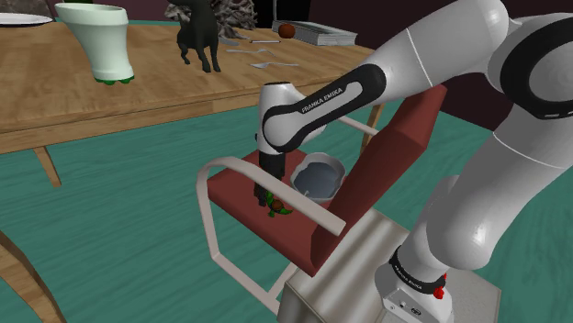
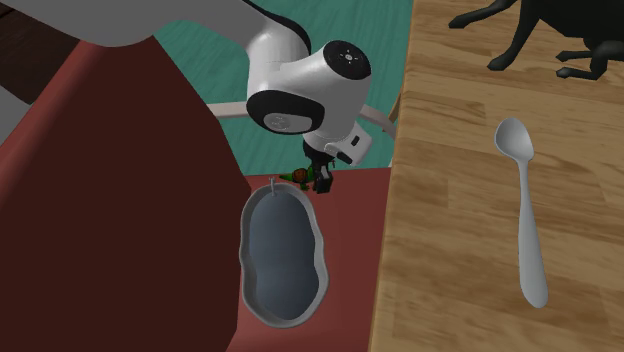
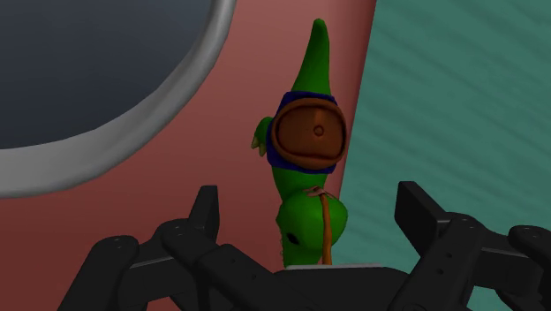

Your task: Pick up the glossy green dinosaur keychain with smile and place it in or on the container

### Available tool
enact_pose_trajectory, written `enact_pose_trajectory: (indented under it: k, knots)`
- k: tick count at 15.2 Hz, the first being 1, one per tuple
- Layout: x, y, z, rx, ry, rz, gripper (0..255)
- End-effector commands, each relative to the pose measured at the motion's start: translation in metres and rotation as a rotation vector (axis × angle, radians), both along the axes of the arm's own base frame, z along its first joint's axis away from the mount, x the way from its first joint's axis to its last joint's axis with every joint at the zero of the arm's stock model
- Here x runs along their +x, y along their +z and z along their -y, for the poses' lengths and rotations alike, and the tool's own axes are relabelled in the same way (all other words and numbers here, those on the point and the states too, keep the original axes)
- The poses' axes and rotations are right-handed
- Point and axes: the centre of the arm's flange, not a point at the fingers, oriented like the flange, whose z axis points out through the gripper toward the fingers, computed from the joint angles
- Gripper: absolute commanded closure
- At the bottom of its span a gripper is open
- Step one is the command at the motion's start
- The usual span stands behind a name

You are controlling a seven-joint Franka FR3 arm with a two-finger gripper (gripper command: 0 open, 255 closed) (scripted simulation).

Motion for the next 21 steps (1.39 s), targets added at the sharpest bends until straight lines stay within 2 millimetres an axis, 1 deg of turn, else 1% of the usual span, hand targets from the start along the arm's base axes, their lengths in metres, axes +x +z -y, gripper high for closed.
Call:
enact_pose_trajectory:
  k: [1,2,11,21]
  knots:
    - [0.0,0.0,0.0,0.0,0.0,0.0,0]
    - [0.0,0.0,0.0,0.0,0.0,0.0,255]
    - [0.0,0.0,0.0,0.0,0.0,0.0,255]
    - [0.0,0.053,0.0,0.0,0.0,0.0,255]
